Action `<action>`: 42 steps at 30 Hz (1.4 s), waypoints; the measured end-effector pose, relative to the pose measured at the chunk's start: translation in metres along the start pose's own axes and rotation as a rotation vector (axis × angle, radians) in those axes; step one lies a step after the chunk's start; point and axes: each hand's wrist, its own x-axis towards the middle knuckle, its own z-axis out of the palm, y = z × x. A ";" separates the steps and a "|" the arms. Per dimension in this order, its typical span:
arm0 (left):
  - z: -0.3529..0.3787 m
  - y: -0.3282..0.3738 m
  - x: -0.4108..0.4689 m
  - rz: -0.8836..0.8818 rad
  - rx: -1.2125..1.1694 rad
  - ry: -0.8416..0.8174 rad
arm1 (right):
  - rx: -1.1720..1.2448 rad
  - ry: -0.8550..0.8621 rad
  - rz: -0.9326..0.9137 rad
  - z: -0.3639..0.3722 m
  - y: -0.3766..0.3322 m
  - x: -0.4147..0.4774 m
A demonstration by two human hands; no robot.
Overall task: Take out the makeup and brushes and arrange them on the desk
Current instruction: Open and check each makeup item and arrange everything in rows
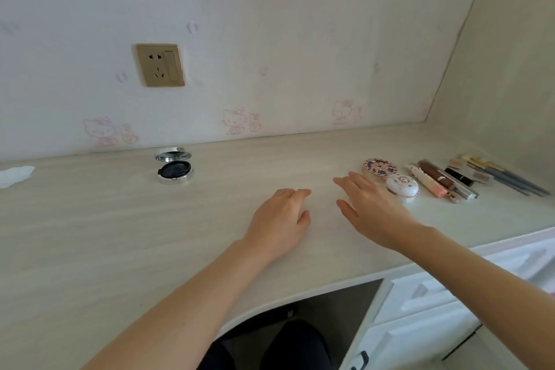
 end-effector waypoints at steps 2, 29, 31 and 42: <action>0.012 0.019 0.012 0.012 -0.043 -0.024 | 0.006 0.022 0.045 -0.005 0.020 -0.008; 0.110 0.068 0.188 -0.305 -0.016 -0.214 | 0.113 -0.218 0.539 0.017 0.156 0.086; 0.110 0.069 0.189 -0.295 -0.012 -0.210 | 0.093 -0.247 0.536 0.019 0.156 0.088; 0.110 0.085 0.187 -0.451 -0.328 -0.125 | 0.128 -0.223 0.560 0.016 0.153 0.091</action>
